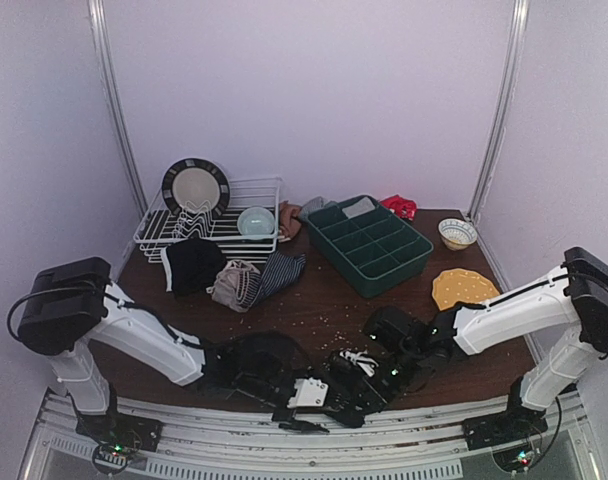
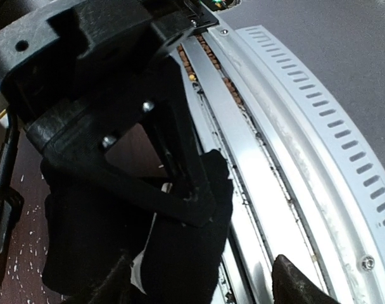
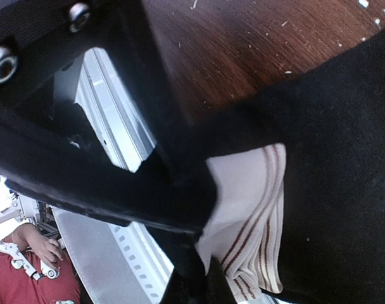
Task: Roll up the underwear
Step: Roll the underwear at the center of the board.
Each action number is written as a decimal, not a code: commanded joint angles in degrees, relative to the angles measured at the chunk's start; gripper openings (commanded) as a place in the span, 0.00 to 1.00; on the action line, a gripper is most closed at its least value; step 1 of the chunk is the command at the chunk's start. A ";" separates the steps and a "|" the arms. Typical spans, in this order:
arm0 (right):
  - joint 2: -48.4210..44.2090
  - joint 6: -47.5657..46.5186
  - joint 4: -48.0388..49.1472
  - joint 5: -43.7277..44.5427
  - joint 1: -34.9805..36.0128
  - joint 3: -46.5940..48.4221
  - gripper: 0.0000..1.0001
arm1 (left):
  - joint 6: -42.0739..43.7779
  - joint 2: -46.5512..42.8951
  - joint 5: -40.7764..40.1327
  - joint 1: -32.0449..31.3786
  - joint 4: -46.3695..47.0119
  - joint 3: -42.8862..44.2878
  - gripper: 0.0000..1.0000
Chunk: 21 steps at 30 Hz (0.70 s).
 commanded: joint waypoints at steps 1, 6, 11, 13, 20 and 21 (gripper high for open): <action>1.07 0.11 -0.16 -0.70 -0.37 -0.45 0.00 | 1.36 2.49 -2.31 -0.08 2.60 2.32 0.71; 0.94 -0.16 -0.46 -0.19 -0.50 -0.47 0.00 | 1.19 3.96 -1.99 -0.03 0.67 3.59 0.46; 0.27 0.04 -0.31 0.65 -0.44 -0.73 0.00 | -0.18 4.55 -2.26 0.27 1.22 2.97 0.22; 0.03 0.45 0.32 0.82 -0.49 -1.04 0.00 | -0.42 4.86 -2.18 0.36 0.94 3.17 0.14; -6.97 2.23 1.45 5.98 -0.45 -2.71 0.39 | -4.64 5.56 1.79 2.66 -1.70 4.24 0.00; -8.73 2.29 0.83 7.70 -0.47 -2.77 0.41 | -6.53 5.42 2.89 3.52 -2.78 4.67 0.00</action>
